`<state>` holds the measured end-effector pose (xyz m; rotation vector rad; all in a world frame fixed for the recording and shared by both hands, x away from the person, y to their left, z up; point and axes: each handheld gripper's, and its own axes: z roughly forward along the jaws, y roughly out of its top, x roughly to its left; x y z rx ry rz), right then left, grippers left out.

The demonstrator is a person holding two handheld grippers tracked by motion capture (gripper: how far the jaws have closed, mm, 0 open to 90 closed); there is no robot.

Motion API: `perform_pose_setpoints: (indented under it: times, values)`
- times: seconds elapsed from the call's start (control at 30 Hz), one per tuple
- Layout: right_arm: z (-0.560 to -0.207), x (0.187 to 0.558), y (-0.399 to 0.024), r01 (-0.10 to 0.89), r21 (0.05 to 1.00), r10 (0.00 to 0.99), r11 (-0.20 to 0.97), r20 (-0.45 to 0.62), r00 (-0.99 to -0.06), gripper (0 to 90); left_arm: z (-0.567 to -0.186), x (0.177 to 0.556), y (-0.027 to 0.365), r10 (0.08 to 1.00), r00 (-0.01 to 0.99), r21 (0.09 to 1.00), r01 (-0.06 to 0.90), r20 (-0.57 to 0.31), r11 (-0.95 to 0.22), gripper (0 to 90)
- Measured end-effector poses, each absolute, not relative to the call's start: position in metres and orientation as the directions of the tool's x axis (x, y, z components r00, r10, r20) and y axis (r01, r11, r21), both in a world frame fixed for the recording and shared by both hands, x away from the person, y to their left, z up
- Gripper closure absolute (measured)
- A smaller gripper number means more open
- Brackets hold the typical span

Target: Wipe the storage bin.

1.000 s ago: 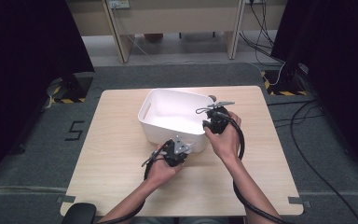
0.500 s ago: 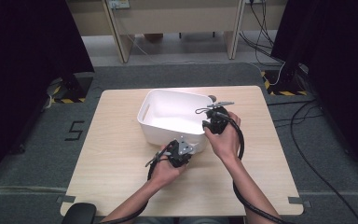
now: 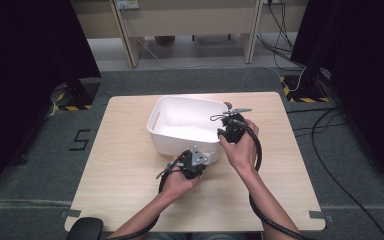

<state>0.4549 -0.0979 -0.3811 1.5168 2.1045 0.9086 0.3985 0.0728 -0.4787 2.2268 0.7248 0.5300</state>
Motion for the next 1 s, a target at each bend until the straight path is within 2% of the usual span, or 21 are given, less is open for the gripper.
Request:
perform_pose_setpoints:
  times: [0.63, 1.0]
  values:
    - [-0.38, 0.453, -0.097, 0.689, 0.701, 0.943, 0.186, 0.07, -0.326, 69.5, -0.475, 0.399, 0.065, 0.621, 0.768, 0.734, 0.328, 0.159, -0.594, 79.0]
    - [-0.38, 0.452, -0.097, 0.69, 0.7, 0.943, 0.186, 0.071, -0.326, 69.8, -0.461, 0.396, 0.067, 0.633, 0.759, 0.771, 0.309, 0.154, -0.557, 79.1]
